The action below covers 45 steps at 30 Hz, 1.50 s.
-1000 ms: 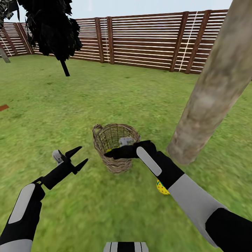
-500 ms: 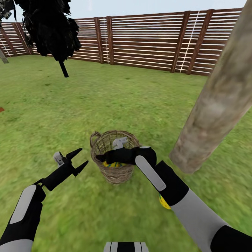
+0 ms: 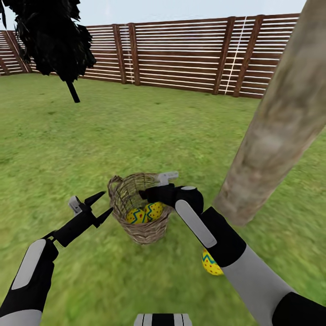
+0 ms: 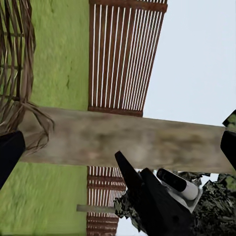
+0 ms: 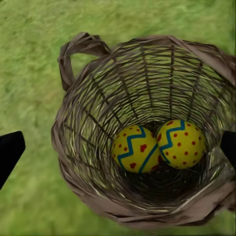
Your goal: Take the three Easter eggs out of the wicker basket on the lawn in the garden, then place them on the lawn next to a single tree (choose any tree) so that all three eggs are next to the same tree and none are left in the basket.
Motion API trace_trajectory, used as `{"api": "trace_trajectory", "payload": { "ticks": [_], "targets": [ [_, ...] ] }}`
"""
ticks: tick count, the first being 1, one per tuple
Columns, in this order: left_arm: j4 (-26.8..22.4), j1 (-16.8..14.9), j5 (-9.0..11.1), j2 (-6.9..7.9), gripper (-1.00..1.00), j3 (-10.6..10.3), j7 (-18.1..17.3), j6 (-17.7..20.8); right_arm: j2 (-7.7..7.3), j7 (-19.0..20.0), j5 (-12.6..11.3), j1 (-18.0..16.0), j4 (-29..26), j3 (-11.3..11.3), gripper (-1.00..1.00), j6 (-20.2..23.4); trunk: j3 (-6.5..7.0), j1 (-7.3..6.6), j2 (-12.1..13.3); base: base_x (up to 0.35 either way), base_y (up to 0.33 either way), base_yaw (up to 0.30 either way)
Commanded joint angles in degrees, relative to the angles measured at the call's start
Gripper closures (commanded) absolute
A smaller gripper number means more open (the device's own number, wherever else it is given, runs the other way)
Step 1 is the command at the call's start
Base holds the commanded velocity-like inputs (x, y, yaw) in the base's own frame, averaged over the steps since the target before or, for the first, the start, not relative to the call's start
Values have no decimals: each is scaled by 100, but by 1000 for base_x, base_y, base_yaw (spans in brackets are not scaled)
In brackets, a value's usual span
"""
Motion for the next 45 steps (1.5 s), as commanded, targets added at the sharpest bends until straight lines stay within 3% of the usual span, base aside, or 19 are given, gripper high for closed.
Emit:
{"api": "trace_trajectory", "payload": {
  "ticks": [1,12,32,45],
  "targets": [
    [1,-2,-55,-1,-100,10,-59,22,1,-61,-57,-6,3,3,-100,6,2,-1,-2,0,0,-230],
    [14,-2,-36,-34,-100,284,-78,13,-14,-61,-58,-6,31,-9,-100,-9,70,-1,-2,17,71,-233],
    [16,-2,-29,-22,-100,312,-74,20,-2,-59,-58,-6,53,-4,-100,-15,181,-1,-2,185,248,-213],
    [22,-2,-40,-27,-100,315,-70,13,1,-89,-53,-6,61,-2,-100,2,183,-1,-2,-167,211,-6]
  ]
}}
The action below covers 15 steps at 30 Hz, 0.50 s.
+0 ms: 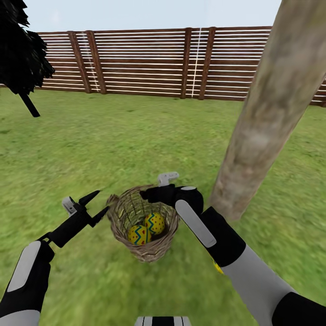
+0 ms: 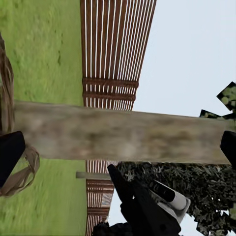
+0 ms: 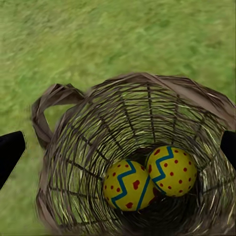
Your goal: Take the three Easter eggs out of the wicker basket on the lawn in the garden, then place them on the lawn next to a single tree (choose any tree) so that all three eggs are next to the same tree and none are left in the basket.
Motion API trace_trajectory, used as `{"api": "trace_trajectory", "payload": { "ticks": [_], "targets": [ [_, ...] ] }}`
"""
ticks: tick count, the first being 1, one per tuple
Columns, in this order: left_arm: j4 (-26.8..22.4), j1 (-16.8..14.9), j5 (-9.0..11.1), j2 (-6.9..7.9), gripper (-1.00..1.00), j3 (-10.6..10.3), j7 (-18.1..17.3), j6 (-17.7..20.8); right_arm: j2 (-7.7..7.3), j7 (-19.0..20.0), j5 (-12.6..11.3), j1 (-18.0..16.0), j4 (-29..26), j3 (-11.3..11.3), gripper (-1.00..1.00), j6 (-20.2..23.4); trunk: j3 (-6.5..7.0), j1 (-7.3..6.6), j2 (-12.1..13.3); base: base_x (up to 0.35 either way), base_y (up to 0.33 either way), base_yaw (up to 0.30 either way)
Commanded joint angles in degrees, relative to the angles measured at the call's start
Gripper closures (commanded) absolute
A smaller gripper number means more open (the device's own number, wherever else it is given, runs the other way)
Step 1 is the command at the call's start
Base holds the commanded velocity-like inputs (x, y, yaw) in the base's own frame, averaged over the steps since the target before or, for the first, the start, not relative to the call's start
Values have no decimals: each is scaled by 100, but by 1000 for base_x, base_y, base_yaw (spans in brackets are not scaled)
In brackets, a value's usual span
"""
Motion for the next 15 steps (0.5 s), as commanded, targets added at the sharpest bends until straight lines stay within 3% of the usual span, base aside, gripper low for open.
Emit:
{"api": "trace_trajectory", "payload": {
  "ticks": [1,4,5,6,8,13,14,15],
  "targets": [
    [7,-3,-56,1,-100,9,-59,22,1,-62,-55,-6,-2,8,-100,13,-4,-3,-2,-172,289,0],
    [38,-3,-56,25,-100,61,-58,29,10,-308,-50,-1,104,30,-100,51,-4,-3,-2,-106,307,0],
    [162,-3,-61,32,-100,205,-56,27,116,-1027,-74,-14,456,39,-100,66,-4,-3,-2,84,121,0],
    [199,-3,-63,32,-100,248,-55,25,246,-1473,-85,-24,688,40,-100,70,-4,-3,-2,189,62,0],
    [223,-3,-67,33,-100,277,-52,23,396,-1911,-94,-44,910,42,-100,73,-4,-3,-2,256,32,0],
    [247,-3,-68,33,-100,308,-51,22,525,-2269,-150,-188,1698,49,-100,75,-4,-3,-2,262,9,0],
    [245,-3,-69,33,-100,310,-52,24,529,-2280,-237,-265,1854,49,-100,75,-4,-3,-2,101,1,0],
    [241,-5,-69,38,-100,311,-54,30,532,-2294,-556,-381,2077,50,-100,78,-4,-3,-2,41,1,0]
  ]
}}
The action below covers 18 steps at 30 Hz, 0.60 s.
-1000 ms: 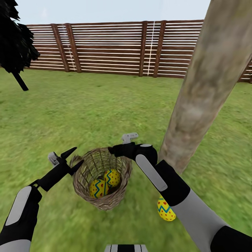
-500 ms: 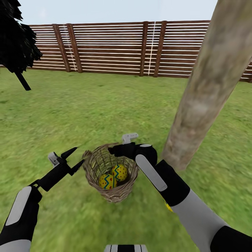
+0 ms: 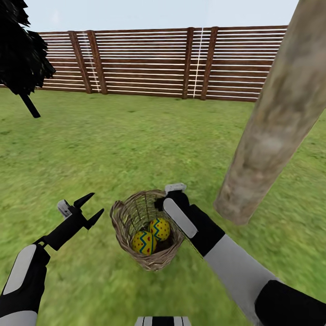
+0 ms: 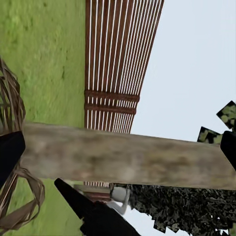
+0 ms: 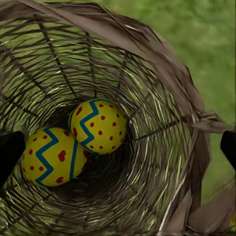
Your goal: Take the three Easter eggs out of the wicker basket on the lawn in the garden, then place them on the lawn next to a single tree (choose any tree) so that all three eggs are next to the same tree and none are left in the basket.
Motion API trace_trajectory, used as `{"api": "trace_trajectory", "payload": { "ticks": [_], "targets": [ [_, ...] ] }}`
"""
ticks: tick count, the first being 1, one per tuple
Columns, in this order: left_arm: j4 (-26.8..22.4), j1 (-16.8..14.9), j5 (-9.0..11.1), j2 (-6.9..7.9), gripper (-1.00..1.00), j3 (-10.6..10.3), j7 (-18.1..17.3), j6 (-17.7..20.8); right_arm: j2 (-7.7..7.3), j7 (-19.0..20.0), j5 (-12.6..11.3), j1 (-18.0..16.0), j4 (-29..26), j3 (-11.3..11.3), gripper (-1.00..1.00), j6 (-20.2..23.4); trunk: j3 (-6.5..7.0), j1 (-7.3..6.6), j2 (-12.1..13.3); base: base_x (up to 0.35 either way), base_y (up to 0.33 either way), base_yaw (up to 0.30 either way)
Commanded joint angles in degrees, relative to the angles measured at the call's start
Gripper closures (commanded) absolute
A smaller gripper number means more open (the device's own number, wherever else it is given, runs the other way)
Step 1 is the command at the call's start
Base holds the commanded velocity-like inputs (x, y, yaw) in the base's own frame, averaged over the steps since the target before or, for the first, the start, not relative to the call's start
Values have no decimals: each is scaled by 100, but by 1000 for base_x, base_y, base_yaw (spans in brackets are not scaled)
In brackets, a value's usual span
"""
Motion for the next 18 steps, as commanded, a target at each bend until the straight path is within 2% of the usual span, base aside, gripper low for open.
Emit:
{"api": "trace_trajectory", "payload": {
  "ticks": [1,2,4,6,8,11,14,18],
  "targets": [
    [2,-4,-56,1,-100,9,-56,27,-2,-66,-256,-49,91,14,-100,24,-5,-1,-2,27,0,0],
    [2,-3,-56,1,-100,9,-56,29,-3,-68,-349,-72,134,15,-100,43,-5,-1,-2,21,0,0],
    [1,-3,-52,-2,-100,9,-56,32,-4,-70,-719,-262,386,12,-100,257,-5,-1,-2,10,0,0],
    [0,-3,-49,-4,-100,9,-56,33,1,-63,-968,-373,539,11,-100,412,-5,-1,-2,4,0,0],
    [0,-3,-45,-4,-100,10,-56,35,3,-60,-1312,-428,602,11,-100,492,-5,-1,-2,1,0,0],
    [-5,-3,-52,1,-100,17,-56,34,4,-66,-1655,-453,551,27,-100,558,-49,4,-5,0,0,0],
    [-3,-4,-53,3,-100,18,-56,34,-12,-44,-1687,-452,289,114,-100,716,-115,12,-9,0,0,0],
    [0,-3,-54,19,-100,18,-56,34,-20,-46,-1687,-451,33,540,-100,760,-204,22,-14,0,0,11]
  ]
}}
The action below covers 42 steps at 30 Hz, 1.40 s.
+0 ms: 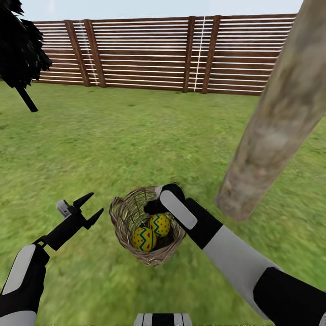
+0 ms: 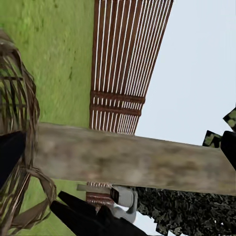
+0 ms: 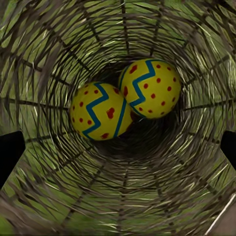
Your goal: Take the three Easter eggs out of the wicker basket on the lawn in the garden, then place them on the lawn next to a single tree (choose any tree) so that all three eggs are next to the same tree and none are left in the basket.
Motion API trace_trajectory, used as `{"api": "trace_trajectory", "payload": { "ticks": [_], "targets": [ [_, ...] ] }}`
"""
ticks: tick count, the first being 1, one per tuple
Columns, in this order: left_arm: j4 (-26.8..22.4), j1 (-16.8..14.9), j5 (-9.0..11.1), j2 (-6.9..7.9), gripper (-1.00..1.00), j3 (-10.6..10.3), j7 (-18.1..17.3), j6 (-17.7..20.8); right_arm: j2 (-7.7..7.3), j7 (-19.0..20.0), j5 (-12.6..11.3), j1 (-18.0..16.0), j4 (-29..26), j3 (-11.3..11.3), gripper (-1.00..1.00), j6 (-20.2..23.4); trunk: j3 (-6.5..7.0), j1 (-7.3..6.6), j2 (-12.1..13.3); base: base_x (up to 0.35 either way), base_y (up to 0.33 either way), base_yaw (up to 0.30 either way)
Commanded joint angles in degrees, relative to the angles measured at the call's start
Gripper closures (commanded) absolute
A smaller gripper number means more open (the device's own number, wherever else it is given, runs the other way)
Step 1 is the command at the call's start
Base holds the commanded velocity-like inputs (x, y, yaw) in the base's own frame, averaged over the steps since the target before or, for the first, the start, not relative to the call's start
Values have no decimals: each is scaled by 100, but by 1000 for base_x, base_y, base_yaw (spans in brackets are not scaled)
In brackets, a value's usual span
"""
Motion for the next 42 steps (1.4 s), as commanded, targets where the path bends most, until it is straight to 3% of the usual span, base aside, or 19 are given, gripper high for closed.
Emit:
{"api": "trace_trajectory", "payload": {
  "ticks": [1,4,15,28,33,36,39,42],
  "targets": [
    [7,-4,-50,23,-100,7,-55,24,2,-65,-48,-3,-24,108,-100,5,-27,1,-4,0,0,127],
    [18,-4,-52,75,-100,1,-55,24,1,-65,-49,1,-34,249,-100,-10,-94,9,-8,0,0,233],
    [283,-4,-30,94,-100,7,-55,24,-2,-86,15,2,-50,292,-100,-10,-337,37,-22,0,0,267],
    [371,-4,-27,98,-100,9,-55,24,-36,-213,287,-61,-80,240,-100,36,-625,71,-40,0,0,21],
    [380,-5,-27,98,-100,9,-55,24,-38,-325,517,-265,-13,254,-100,79,-736,84,-46,0,0,0],
    [381,-4,-27,98,-100,9,-55,24,-100,-312,515,-829,394,293,-100,116,-803,91,-50,0,0,0],
    [386,-4,-27,98,-100,9,-55,24,-98,-119,498,-1318,1027,516,-100,137,-869,99,-54,0,0,0],
    [389,-4,-27,98,-100,9,-55,24,-97,754,513,-1703,1354,1360,-100,135,-936,107,-58,0,0,0]
  ]
}}
